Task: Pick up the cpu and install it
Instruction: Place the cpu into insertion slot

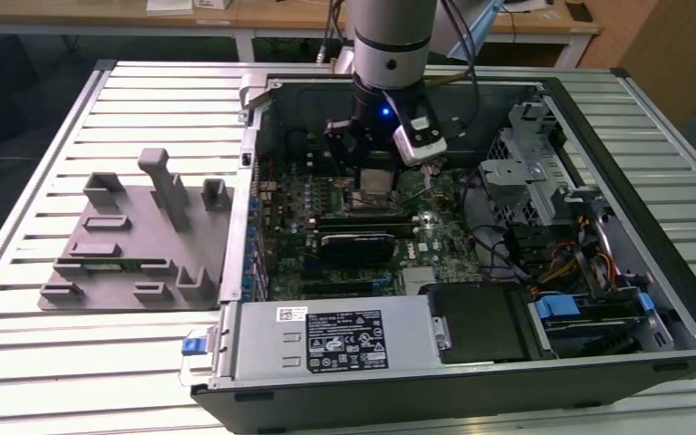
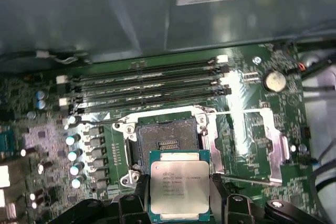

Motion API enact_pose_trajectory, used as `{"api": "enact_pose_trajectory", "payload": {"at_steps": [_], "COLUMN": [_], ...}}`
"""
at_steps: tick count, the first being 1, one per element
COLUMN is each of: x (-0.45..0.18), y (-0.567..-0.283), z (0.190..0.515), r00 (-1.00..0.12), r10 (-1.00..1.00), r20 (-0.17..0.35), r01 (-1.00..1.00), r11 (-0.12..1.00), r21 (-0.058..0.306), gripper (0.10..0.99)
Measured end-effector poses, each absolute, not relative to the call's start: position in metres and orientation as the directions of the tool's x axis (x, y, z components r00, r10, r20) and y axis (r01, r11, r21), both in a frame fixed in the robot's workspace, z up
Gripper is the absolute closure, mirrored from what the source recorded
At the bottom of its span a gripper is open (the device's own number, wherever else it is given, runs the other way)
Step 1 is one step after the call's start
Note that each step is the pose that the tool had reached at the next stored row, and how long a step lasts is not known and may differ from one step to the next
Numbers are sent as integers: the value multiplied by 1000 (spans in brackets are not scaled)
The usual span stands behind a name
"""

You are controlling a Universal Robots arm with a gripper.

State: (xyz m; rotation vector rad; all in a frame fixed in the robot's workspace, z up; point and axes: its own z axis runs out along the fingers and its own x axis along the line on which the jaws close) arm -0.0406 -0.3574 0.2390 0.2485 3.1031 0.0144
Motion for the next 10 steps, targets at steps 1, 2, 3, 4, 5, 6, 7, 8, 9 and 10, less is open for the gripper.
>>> {"api": "enact_pose_trajectory", "payload": {"at_steps": [1,2,3,4,5,6,7,8,9,10], "x": [-41,-41,-41,-41,-41,-41,-41,-41,-41,-41], "y": [-357,-357,-357,-357,-357,-357,-357,-357,-357,-357], "z": [239,239,239,239,239,239,239,239,239,239], "r00": [-984,-980,-977,-973,-969,-964,-959,-954,-948,-942], "r10": [177,195,212,230,247,265,282,299,318,335], "r20": [-28,-28,-28,-28,-28,-28,-28,-28,-28,-28], "r01": [177,194,212,230,247,264,282,299,318,334], "r11": [984,981,977,973,969,964,959,954,948,942], "r21": [12,12,11,12,12,12,11,11,11,11], "gripper": [545,545,545,545,545,545,545,545,545,545]}}
